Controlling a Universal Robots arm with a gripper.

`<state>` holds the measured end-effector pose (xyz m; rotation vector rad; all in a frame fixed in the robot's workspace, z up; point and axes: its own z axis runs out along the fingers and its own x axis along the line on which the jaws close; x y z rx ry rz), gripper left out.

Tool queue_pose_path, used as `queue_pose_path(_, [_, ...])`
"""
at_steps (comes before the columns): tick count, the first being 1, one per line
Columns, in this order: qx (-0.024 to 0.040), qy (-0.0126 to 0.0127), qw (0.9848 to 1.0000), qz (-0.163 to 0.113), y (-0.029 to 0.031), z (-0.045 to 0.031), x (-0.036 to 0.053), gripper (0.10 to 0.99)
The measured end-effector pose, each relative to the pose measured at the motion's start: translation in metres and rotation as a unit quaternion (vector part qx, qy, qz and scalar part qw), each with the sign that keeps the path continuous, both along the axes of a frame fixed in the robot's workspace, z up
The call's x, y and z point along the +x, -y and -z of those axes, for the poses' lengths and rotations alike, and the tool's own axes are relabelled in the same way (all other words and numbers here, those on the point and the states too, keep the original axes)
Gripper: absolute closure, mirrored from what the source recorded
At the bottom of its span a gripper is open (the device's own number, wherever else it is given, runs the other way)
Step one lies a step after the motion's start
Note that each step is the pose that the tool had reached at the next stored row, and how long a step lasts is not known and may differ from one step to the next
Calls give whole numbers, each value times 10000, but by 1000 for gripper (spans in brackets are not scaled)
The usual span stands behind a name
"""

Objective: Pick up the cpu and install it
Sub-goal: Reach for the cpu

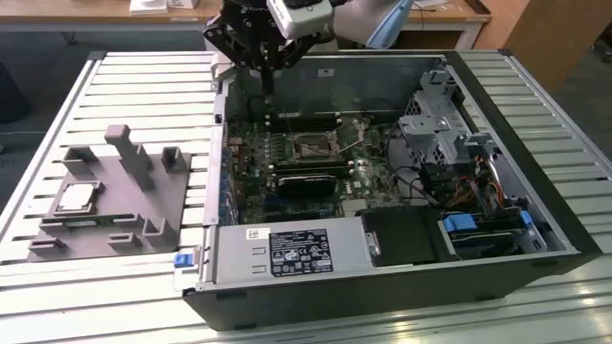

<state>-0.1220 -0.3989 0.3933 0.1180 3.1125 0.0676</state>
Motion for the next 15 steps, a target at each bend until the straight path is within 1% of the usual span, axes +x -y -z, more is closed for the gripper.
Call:
queue_pose_path(9, [0,0,10000,0,0,1,-18,980])
queue_pose_path(15, [0,-1,10000,0,0,4,-68,980])
